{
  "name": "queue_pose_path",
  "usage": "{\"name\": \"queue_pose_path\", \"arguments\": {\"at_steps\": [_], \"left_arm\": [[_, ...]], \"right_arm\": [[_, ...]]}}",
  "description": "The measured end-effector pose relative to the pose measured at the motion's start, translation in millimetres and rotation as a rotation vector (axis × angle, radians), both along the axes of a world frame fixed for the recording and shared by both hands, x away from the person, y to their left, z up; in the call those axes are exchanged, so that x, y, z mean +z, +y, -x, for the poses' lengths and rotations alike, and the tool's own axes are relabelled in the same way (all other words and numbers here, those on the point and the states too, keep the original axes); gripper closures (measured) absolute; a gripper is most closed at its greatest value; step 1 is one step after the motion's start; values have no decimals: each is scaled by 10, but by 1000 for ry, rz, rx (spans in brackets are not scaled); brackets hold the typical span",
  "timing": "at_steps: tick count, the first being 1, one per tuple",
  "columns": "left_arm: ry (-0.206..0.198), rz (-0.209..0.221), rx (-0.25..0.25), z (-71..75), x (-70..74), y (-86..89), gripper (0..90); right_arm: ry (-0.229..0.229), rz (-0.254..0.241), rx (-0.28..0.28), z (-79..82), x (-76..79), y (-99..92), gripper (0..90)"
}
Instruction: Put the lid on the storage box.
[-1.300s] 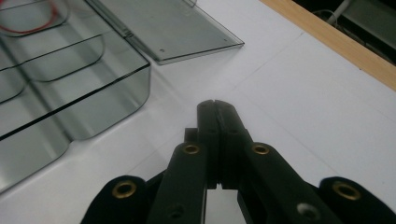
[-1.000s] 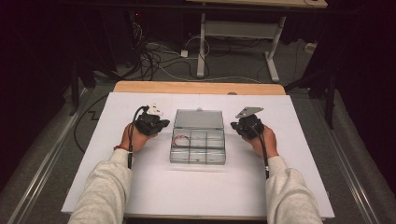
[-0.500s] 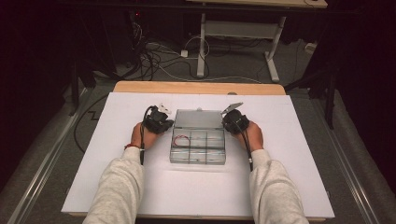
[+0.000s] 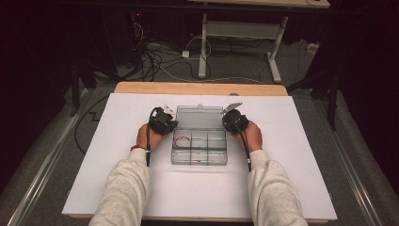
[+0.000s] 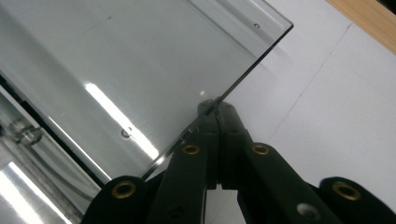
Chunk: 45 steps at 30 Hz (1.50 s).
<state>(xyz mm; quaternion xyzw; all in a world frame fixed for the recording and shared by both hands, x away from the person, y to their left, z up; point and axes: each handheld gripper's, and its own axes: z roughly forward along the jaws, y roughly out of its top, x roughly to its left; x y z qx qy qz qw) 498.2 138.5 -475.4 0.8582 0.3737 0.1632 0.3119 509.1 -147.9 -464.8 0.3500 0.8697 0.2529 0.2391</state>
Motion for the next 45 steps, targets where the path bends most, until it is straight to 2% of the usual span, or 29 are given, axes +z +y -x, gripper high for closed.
{"name": "queue_pose_path", "arguments": {"at_steps": [7, 12, 23, 26, 35, 45], "left_arm": [[-24, -5, 18, -13, 19, -14, 869], [-57, -8, 30, -10, 84, -26, 870], [-109, 1, 55, -20, 287, -45, 870], [-129, -15, 59, -14, 317, -67, 870], [-155, -22, 62, -5, 393, -70, 870], [-184, -15, 73, 8, 499, -81, 870]], "right_arm": [[-18, -19, -12, 9, 16, -11, 898], [-49, -58, -18, 27, 67, -31, 898], [-113, -76, -24, 71, 207, -31, 898], [-129, -77, -27, 83, 235, -20, 898], [-157, -78, -33, 110, 297, -17, 898], [-186, -109, -46, 141, 391, -33, 898]]}}
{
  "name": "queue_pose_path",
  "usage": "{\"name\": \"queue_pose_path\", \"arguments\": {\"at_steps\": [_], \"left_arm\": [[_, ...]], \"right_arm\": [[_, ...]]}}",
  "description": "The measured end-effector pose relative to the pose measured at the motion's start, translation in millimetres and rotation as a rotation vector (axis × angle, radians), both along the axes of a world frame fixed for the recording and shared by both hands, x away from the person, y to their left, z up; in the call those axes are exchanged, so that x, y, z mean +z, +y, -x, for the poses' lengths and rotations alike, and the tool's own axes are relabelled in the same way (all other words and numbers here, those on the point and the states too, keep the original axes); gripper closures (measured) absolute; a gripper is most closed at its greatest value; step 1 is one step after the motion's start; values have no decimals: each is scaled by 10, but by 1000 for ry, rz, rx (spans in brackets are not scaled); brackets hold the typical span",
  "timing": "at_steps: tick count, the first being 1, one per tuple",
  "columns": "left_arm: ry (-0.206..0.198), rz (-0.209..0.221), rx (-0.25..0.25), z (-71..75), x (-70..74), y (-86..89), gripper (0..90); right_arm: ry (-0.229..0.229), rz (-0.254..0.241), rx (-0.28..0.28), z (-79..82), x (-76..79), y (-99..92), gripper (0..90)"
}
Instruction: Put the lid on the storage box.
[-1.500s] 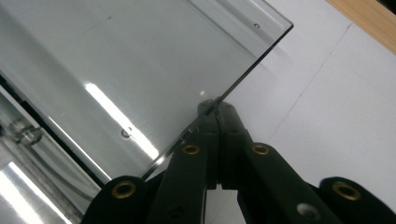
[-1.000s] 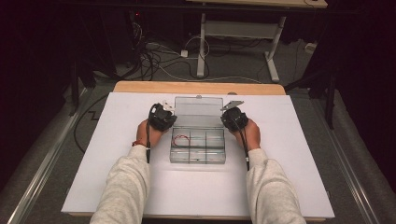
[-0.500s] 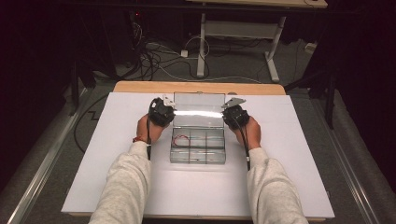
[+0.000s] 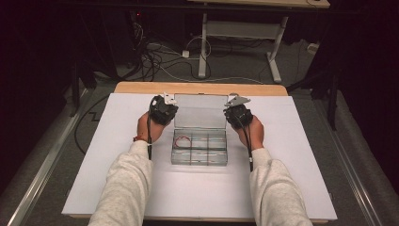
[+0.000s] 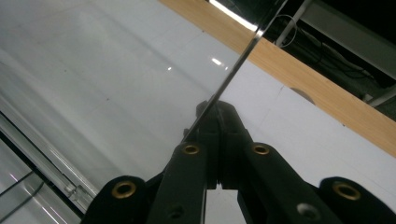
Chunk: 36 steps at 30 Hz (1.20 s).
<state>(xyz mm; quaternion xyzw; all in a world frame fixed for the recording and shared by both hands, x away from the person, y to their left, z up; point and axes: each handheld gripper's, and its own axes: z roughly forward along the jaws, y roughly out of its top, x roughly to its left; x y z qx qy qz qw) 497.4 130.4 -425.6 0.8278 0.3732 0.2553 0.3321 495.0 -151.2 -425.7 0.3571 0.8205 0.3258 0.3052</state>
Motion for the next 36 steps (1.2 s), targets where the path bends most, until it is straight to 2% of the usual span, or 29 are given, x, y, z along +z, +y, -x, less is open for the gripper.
{"name": "queue_pose_path", "arguments": {"at_steps": [9, 11, 12, 18, 27, 36], "left_arm": [[-29, -11, 20, 19, 47, -29, 870], [-48, -13, 16, 20, 65, -23, 870], [-42, -16, 20, 29, 72, -30, 869], [-70, -27, 18, 48, 146, -25, 869], [-95, -22, 16, 72, 218, -22, 869], [-114, -7, 8, 110, 271, 0, 870]], "right_arm": [[-22, -9, -5, 12, 77, -13, 898], [-24, -7, -7, 16, 91, -10, 898], [-26, -9, -9, 18, 98, -10, 898], [-48, -13, -13, 28, 168, -4, 898], [-70, -12, -17, 53, 232, 3, 898], [-93, -43, -23, 82, 302, -2, 898]]}}
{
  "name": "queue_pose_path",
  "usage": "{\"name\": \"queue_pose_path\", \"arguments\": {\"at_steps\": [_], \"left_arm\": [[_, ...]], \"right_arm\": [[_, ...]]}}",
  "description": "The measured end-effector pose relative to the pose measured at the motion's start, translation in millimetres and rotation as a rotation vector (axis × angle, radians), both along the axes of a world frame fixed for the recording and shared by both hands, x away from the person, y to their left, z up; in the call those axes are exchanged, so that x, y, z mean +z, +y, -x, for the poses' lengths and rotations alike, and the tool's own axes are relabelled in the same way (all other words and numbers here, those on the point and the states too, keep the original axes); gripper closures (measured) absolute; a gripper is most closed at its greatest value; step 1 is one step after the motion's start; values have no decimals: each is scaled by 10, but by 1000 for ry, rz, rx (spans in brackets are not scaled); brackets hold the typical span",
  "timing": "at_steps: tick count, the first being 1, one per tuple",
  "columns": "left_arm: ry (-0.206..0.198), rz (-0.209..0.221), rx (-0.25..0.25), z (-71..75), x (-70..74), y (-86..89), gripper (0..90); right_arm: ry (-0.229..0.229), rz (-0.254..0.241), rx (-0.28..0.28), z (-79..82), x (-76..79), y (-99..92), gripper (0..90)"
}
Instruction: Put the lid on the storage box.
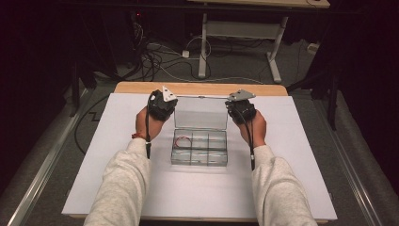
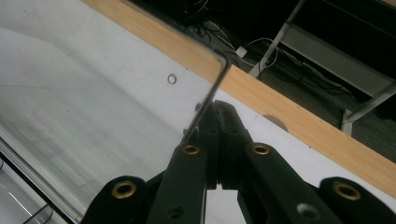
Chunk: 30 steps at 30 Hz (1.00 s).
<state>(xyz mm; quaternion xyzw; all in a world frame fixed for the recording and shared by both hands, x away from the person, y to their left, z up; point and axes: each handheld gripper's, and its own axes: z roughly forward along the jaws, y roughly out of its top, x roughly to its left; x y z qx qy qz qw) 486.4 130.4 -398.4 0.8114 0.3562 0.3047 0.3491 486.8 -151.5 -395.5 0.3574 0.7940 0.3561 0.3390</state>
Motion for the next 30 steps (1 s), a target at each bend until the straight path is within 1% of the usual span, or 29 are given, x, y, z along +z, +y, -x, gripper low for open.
{"name": "queue_pose_path", "arguments": {"at_steps": [6, 9, 11, 14, 18, 24, 30], "left_arm": [[-18, 17, -7, 38, 48, 30, 869], [-20, 17, -14, 55, 60, 34, 869], [-20, 29, -19, 67, 70, 46, 869], [-27, 26, -23, 89, 75, 48, 869], [-31, 35, -28, 118, 74, 54, 869], [-34, 30, -34, 162, 82, 58, 870], [-43, 3, -31, 196, 95, 45, 870]], "right_arm": [[-15, -12, 0, 32, 50, 8, 898], [-19, -19, -3, 47, 63, 6, 897], [-26, -25, -2, 61, 76, 3, 898], [-37, -25, -4, 87, 101, 7, 898], [-51, -33, -6, 122, 125, 5, 898], [-64, -42, -17, 167, 118, 10, 898], [-66, -47, -21, 196, 118, 11, 898]]}}
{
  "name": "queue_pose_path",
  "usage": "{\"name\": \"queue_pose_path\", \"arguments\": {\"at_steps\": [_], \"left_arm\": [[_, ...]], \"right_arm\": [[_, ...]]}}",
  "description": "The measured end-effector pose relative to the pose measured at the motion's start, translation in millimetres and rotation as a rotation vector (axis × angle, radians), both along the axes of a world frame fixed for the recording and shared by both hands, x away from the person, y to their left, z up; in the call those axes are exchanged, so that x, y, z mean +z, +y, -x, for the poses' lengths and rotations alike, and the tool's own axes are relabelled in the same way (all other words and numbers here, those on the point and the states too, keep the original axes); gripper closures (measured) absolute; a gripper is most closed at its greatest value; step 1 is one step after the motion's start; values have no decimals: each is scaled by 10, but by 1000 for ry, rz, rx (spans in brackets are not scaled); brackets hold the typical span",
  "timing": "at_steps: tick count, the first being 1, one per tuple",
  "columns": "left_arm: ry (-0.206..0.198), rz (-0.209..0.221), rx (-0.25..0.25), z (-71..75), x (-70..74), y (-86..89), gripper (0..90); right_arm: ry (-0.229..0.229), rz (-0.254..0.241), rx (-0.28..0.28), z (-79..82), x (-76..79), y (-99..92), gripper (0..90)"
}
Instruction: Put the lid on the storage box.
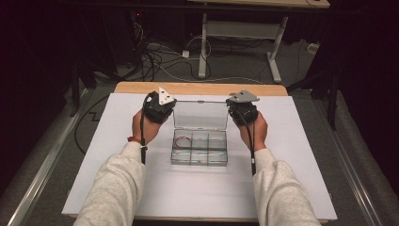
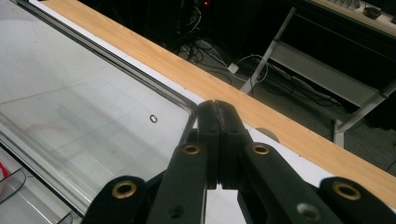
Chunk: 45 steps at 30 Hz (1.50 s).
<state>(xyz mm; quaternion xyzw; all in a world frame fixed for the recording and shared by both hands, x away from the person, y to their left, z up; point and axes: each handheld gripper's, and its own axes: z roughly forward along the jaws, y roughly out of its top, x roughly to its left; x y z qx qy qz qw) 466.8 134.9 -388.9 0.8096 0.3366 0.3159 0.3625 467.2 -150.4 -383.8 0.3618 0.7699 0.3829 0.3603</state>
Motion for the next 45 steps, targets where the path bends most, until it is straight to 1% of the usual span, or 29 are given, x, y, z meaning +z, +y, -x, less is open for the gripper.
{"name": "queue_pose_path", "arguments": {"at_steps": [4, 6, 10, 12, 15, 17, 20, 22, 24, 26, 28, 29, 30, 31, 32, 33, 37, 39, 40, 43, 45], "left_arm": [[-9, -15, -2, 33, 5, -3, 870], [-12, -10, -4, 51, 3, -3, 870], [-19, -13, -5, 89, 2, 2, 870], [-17, -2, -3, 106, -1, 2, 870], [-28, -1, -1, 137, -9, -1, 870], [-38, 3, 4, 161, -20, -2, 870], [-40, 17, -1, 188, -33, 10, 870], [-45, 13, 1, 209, -35, 5, 871], [-48, 16, -2, 228, -38, 3, 871], [-59, 14, -1, 254, -46, 1, 871], [-60, 17, 7, 282, -56, 2, 871], [-67, 16, -3, 288, -57, 5, 871], [-66, 18, 5, 307, -63, 3, 871], [-87, 13, -20, 296, -67, 7, 871], [-69, 27, 10, 338, -81, 1, 872], [-82, 28, 2, 344, -88, 4, 872], [-91, 41, 8, 422, -123, 6, 872], [-96, 40, 7, 442, -132, 5, 872], [-107, 31, -6, 442, -131, 8, 872], [-107, 46, 22, 500, -161, -4, 872], [-109, 55, 26, 521, -179, -2, 871]], "right_arm": [[-6, -7, 3, 26, -4, -4, 898], [-15, -10, 0, 47, -16, -6, 898], [-22, -19, 5, 92, -23, -14, 899], [-24, -22, 8, 115, -25, -17, 899], [-21, -34, 14, 139, -29, -30, 898], [-38, -14, 12, 166, -36, -21, 899], [-43, -17, 16, 199, -44, -22, 899], [-45, -21, 17, 220, -50, -26, 899], [-47, -24, 15, 242, -55, -27, 899], [-47, -30, 15, 262, -60, -30, 899], [-51, -36, 17, 282, -67, -33, 899], [-51, -41, 17, 294, -71, -35, 899], [-52, -44, 19, 307, -76, -39, 899], [-54, -52, 16, 320, -85, -40, 899], [-56, -61, 15, 333, -95, -42, 899], [-55, -67, 14, 345, -102, -44, 899], [-54, -76, 22, 391, -131, -54, 899], [-52, -83, 23, 409, -157, -57, 899], [-54, -81, 23, 418, -169, -57, 899], [-50, -93, 15, 452, -192, -56, 899], [-54, -101, 12, 482, -209, -53, 899]]}}
